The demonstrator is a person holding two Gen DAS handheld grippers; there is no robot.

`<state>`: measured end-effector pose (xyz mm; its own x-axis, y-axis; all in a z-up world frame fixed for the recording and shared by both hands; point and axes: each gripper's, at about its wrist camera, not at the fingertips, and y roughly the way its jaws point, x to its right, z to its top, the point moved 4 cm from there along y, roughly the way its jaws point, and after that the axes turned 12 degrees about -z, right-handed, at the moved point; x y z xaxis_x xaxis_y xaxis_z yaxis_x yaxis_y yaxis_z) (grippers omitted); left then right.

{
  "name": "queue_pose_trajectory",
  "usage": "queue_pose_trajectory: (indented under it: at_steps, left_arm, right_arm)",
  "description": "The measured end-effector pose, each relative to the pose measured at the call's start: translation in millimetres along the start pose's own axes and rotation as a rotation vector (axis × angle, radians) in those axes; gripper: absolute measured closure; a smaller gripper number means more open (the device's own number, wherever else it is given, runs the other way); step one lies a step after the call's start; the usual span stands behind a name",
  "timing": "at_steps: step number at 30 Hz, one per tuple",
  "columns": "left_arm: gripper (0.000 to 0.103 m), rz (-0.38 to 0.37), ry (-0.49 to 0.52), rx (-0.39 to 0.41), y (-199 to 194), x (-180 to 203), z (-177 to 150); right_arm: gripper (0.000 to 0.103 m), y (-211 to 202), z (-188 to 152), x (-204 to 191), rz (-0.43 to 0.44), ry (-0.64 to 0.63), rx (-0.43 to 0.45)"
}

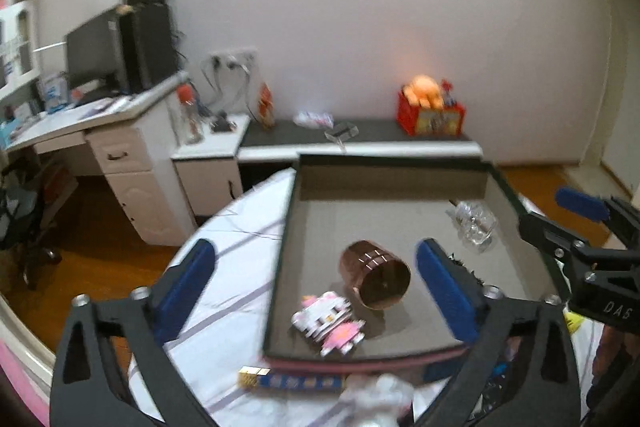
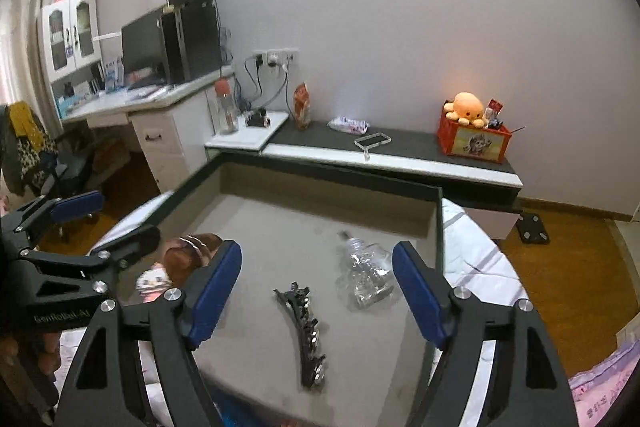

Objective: Organize rigid objects
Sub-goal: 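Carry the copper cup and glass bottle over the box and release both, then move both tools back toward the remaining items beside the box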

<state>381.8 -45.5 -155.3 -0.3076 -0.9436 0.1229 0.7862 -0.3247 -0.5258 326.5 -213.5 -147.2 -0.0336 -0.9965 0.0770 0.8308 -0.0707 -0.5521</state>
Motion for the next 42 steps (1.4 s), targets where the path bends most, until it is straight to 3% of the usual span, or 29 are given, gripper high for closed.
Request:
queue_pose_trajectory:
  at_steps: [2,5,8,16,18,19,21,30,42]
  left_arm:
    - [0.0,0.017,-0.028,0.042,-26,-7,-8]
    - [0.0,0.044,-0.063,0.04,-50,-16,-21]
    - [0.0,0.084,-0.068,0.049,-70,-22,-31]
    - [0.0,0.105,-0.005,0.076,-119,-15,-52]
    - [0.0,0.093,0.002,0.08,-127,-11,-54]
    - [0.0,0.089,0.005,0.082,-129,-8,-56]
    - [0.0,0.089,0.017,0.07,-134,-4,-60]
    - [0.0,0.067,0.062,-0.013,-128,8,-84]
    - [0.0,0.048,0.096,-0.087,-109,15,-96]
  right_arm:
    - [0.022,-22,-3,2,-0.006,0.007,0.038]
    - [0.02,-58,-13,7,-0.012,0.031,0.1]
    - [0.017,-81,-26,8,-0.017,0.048,0.106]
    - [0.016,-140,-57,12,-0.063,0.07,0.238]
    - [0.011,-150,-63,11,-0.069,0.062,0.253]
    - [0.002,-153,-66,11,-0.078,0.058,0.253]
    - [0.0,-160,-72,12,-0.08,0.051,0.262]
    - [0.0,-150,-106,14,-0.085,0.055,0.159]
    - [0.0,-90,-137,-24,-0.014,0.013,-0.005]
